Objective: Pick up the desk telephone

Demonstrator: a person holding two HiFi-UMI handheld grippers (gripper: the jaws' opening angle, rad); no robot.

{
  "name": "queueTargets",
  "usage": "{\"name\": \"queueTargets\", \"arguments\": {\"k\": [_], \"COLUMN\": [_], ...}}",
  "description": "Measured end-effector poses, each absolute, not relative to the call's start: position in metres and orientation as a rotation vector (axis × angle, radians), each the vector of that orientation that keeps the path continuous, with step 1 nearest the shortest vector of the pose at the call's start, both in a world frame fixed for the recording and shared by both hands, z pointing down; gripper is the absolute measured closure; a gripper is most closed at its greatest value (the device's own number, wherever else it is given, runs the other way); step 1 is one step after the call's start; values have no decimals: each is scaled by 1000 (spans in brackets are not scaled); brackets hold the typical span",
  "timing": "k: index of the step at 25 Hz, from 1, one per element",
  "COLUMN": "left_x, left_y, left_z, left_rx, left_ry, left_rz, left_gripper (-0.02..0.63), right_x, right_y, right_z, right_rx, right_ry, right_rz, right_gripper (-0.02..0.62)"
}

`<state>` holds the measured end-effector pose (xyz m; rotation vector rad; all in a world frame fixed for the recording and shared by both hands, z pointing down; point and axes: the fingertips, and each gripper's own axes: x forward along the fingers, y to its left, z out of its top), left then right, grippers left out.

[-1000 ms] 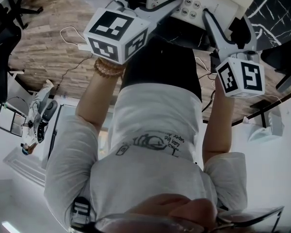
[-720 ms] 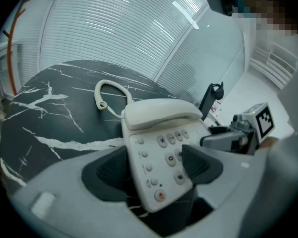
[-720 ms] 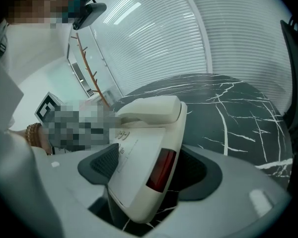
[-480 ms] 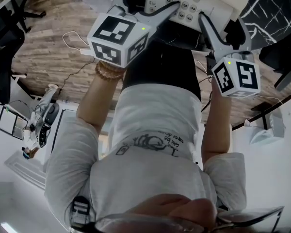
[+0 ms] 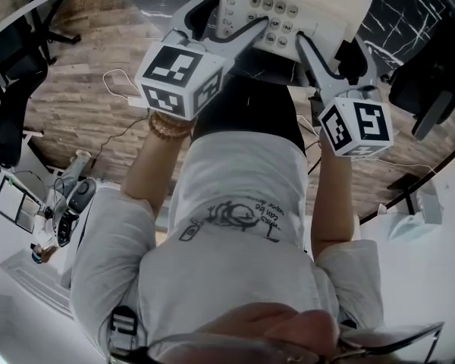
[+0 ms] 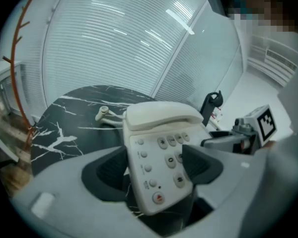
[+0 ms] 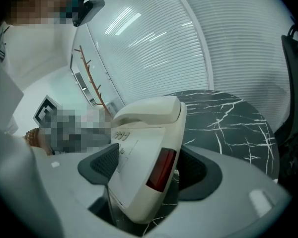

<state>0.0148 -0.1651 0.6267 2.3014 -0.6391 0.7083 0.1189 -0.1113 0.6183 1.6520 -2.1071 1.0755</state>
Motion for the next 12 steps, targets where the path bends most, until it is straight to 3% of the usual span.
{"name": "queueTargets", "arguments": {"k": [12], "left_x": [20], "left_y": [-211], "left_z": [515], "left_rx": [2415], "left_ry": [-730], "left_rz": [590], "left_gripper": [253], "right_x": [124], "right_y": [-155], "right_z": [513], "right_rx": [1718], "right_ry": [-2197], "right_rz": [982], "right_gripper": [227]}}
